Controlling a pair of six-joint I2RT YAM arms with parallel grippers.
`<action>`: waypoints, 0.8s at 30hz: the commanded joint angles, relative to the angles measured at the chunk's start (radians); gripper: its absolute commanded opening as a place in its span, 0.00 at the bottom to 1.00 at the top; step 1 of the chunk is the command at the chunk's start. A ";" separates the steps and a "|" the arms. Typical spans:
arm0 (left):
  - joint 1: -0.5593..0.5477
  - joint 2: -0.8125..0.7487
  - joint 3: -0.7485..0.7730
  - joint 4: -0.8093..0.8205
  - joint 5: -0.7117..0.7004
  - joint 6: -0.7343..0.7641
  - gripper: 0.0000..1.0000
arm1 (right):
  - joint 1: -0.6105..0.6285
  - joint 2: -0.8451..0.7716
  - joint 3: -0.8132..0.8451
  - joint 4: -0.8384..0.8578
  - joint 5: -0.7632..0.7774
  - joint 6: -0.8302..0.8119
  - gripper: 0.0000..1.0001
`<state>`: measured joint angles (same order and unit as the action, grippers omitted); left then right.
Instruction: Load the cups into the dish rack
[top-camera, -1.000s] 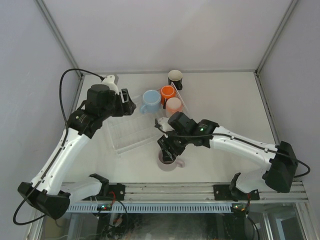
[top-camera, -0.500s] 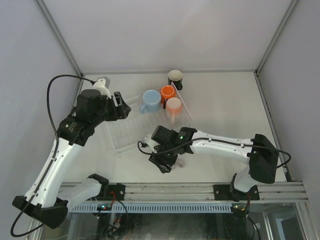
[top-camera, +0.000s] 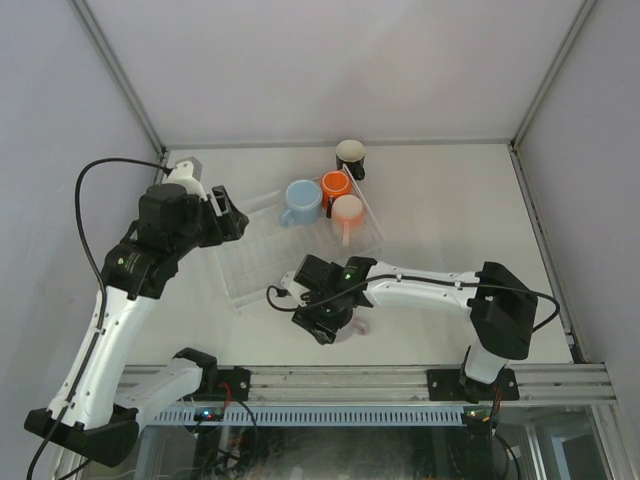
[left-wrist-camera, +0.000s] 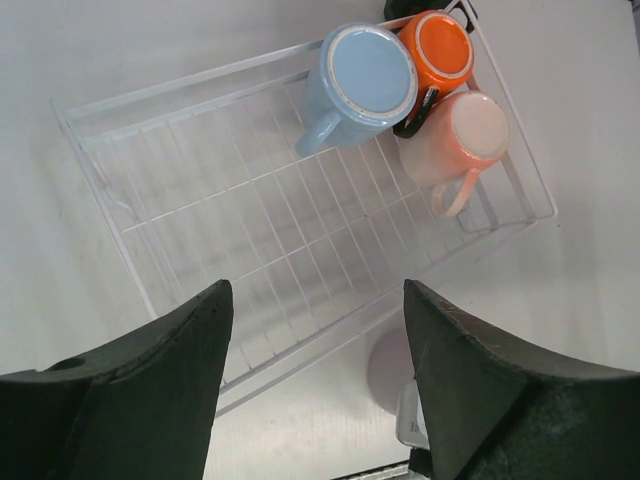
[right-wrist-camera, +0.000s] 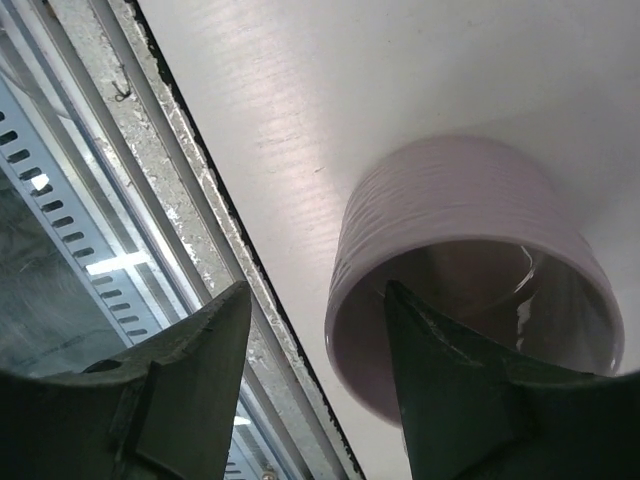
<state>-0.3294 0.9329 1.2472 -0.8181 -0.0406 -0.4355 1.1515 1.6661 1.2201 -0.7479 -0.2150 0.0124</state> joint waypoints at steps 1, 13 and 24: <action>0.009 -0.008 0.067 -0.013 0.009 -0.014 0.73 | 0.001 0.020 0.028 0.047 0.004 -0.020 0.55; 0.027 -0.016 0.060 -0.014 0.015 -0.007 0.74 | -0.008 0.094 0.025 0.075 0.032 -0.008 0.43; 0.039 -0.006 0.020 0.019 0.059 -0.007 0.74 | -0.041 0.051 0.025 0.045 0.061 0.045 0.00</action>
<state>-0.2977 0.9333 1.2472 -0.8474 -0.0212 -0.4355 1.1309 1.7691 1.2213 -0.7067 -0.1658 0.0246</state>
